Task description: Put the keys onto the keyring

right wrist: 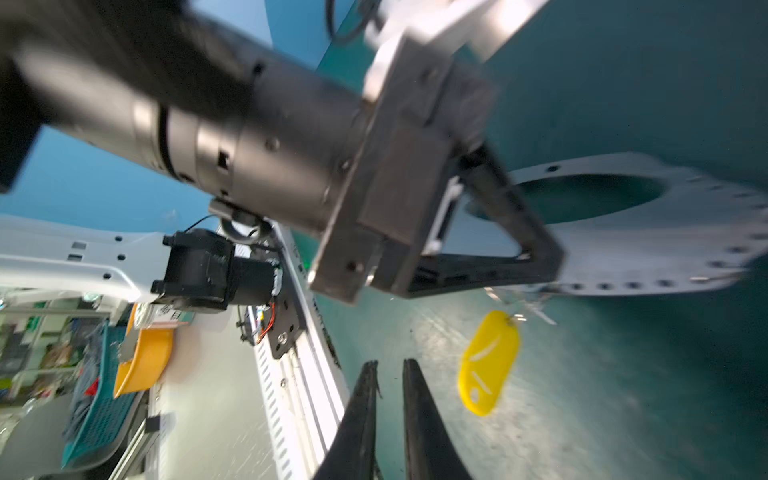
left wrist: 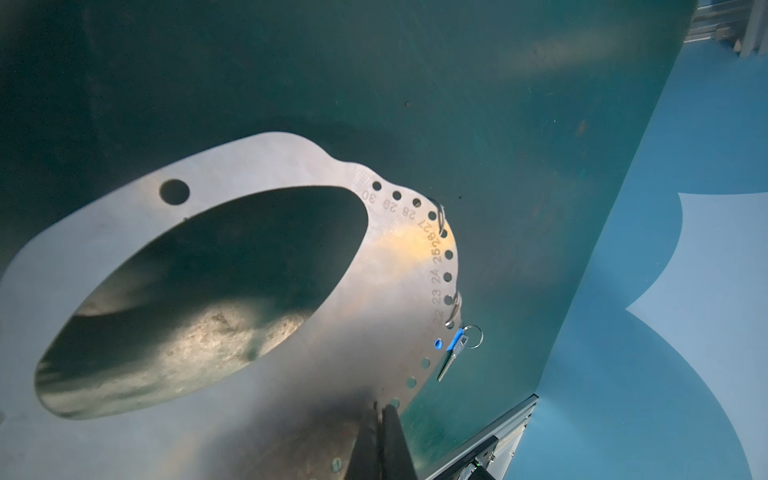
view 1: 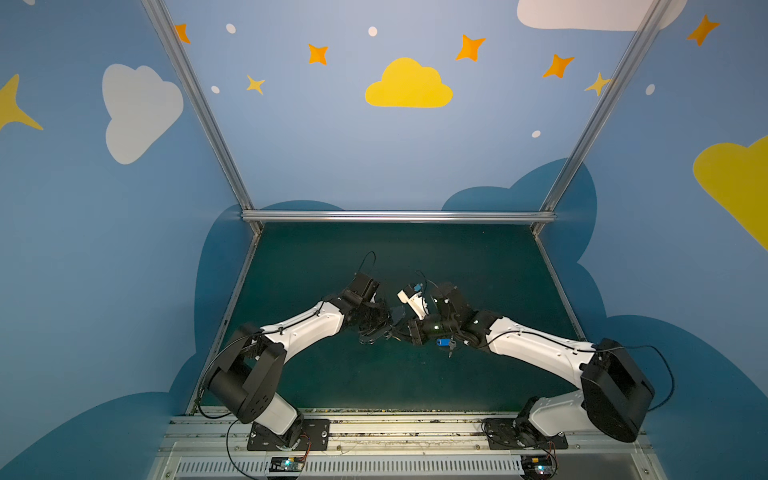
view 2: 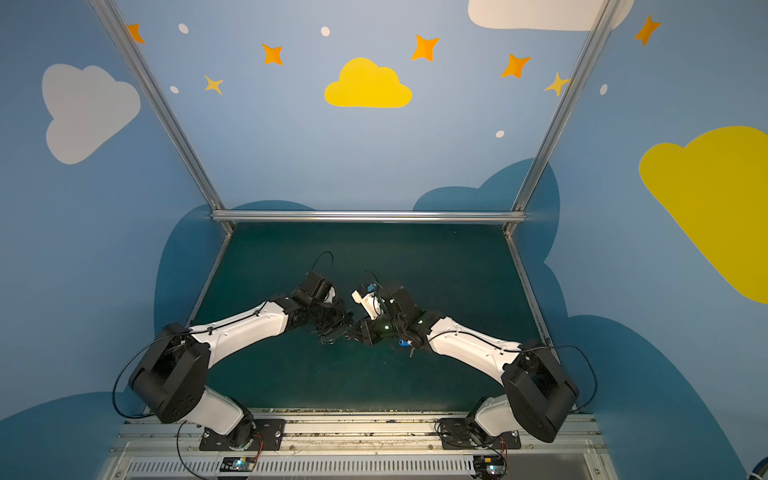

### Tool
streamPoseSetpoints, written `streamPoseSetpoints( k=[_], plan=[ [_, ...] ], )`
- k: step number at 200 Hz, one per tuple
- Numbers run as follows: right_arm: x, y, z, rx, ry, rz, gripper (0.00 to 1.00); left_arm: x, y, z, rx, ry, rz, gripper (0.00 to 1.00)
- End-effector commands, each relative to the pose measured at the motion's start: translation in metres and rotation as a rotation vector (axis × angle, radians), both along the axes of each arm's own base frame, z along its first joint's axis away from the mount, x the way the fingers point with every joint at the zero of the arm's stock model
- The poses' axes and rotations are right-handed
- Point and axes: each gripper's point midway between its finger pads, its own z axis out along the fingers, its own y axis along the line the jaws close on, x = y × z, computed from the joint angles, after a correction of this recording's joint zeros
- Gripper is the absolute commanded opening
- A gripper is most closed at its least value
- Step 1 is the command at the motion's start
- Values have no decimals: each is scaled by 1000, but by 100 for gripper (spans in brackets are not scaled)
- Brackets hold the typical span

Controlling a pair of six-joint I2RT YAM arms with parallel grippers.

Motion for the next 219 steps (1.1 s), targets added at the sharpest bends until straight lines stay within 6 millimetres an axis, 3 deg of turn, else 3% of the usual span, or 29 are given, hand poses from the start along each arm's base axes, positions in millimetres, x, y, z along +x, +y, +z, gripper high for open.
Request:
streamPoseSetpoints(
  k=[1,33,66,109,156,219],
  plan=[
    [3,0,-23,-38,41,-28,14,6,1,6,6,-10,18,4],
    [23,-23,-60,-200,61,-190,22,5,1,9,0,-11,16,4],
    [36,-36,-74,-294,51,-266,21,4,0,13,-13,-12,13,4],
    [42,-27,-64,-244,21,-278,23,1,0,12,-20,-2,12,4],
    [41,-25,-36,-147,-87,-281,27,1,1,10,-13,2,18,4],
    [38,-10,-41,-152,-104,-240,30,1,1,12,-17,2,22,4]
  ],
)
